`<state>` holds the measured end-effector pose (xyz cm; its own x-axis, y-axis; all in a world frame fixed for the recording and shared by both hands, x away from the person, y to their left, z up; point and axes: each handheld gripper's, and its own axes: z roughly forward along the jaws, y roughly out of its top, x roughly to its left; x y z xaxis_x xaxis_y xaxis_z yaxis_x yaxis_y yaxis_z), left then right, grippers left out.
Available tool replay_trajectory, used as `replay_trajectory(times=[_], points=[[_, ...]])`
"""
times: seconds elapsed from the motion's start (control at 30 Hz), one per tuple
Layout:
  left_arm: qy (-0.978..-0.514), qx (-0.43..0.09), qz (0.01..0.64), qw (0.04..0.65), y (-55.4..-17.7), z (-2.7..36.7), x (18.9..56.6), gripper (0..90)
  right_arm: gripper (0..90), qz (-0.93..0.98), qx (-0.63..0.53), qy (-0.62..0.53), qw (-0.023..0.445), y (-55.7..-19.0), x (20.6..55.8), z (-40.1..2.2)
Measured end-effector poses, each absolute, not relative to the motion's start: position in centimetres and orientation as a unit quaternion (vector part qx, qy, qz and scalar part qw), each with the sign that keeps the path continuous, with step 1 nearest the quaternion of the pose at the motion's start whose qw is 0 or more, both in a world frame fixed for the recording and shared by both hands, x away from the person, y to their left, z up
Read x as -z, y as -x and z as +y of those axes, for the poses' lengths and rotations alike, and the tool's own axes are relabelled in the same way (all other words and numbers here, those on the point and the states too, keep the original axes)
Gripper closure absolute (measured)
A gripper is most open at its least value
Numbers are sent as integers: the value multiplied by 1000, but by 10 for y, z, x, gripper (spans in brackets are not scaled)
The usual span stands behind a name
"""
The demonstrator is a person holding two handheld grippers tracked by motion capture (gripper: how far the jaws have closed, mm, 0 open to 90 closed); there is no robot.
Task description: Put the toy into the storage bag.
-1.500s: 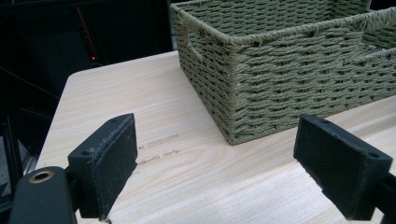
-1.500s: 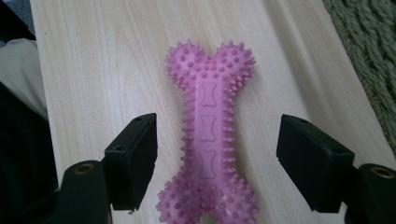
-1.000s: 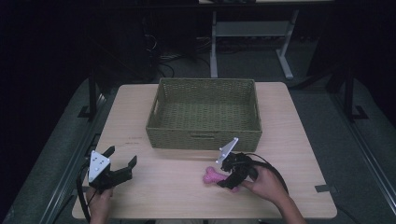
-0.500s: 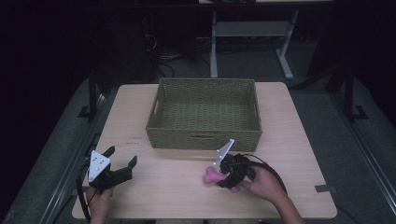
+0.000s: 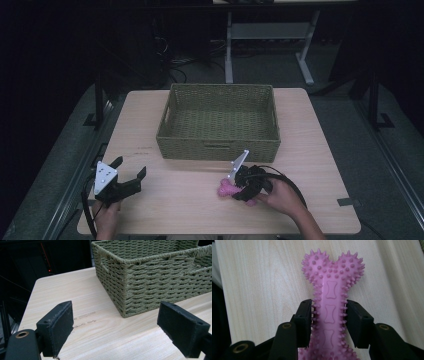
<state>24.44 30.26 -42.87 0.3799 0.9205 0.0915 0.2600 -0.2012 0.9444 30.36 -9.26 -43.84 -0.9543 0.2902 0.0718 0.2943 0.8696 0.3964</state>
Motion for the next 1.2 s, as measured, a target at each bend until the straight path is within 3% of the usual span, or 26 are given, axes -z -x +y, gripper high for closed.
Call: replay_trajectory(times=[0.4,1.2], points=[[-690,-356,428,463,-245,303,429,130,579,-960,228,151,52,-311,431,-102],[-693,-355,426,461,-246,301,429,130,578,-953,259,142,71,-336,389,-115]])
